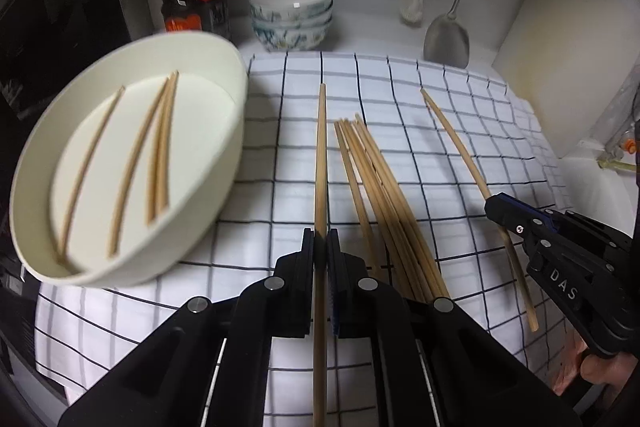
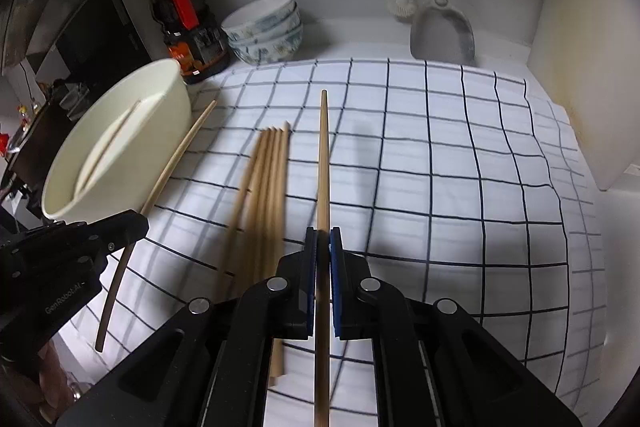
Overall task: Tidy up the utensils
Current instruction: 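Carry the chopsticks in both grippers over the white basin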
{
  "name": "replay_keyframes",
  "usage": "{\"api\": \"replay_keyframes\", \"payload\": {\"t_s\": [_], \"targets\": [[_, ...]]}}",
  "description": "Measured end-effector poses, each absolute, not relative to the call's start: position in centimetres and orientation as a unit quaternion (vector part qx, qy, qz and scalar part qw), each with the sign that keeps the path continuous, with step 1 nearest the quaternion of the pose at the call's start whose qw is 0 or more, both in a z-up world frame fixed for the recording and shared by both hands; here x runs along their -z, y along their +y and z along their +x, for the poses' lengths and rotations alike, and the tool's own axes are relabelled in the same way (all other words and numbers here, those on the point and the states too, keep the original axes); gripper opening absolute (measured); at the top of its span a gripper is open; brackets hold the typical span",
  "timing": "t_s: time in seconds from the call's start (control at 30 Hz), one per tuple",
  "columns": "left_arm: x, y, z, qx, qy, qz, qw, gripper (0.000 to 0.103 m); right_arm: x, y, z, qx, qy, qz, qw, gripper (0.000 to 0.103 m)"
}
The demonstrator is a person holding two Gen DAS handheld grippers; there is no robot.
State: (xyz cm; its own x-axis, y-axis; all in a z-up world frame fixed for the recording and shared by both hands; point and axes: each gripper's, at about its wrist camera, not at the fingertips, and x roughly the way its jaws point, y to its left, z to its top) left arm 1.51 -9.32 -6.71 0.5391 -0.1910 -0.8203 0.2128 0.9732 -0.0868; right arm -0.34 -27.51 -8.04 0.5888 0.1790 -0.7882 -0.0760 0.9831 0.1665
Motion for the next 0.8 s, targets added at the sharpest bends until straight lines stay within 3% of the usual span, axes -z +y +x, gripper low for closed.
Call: {"api": "replay_keyframes", "payload": {"t_s": [0.4, 0.8], "targets": [[1.8, 3.9, 4.1, 0.056, 0.442, -0.018, 0.895, 0.007, 2.0, -17.2, 2.5, -0.132, 0.409, 0.065, 0.9, 0.006], [2.9, 12.6, 8.1, 0.027, 0.444, -0.034, 0.895, 0.007, 2.4, -7.0, 7.8, -0.163, 0.421, 0.048, 0.891, 0.006]]}}
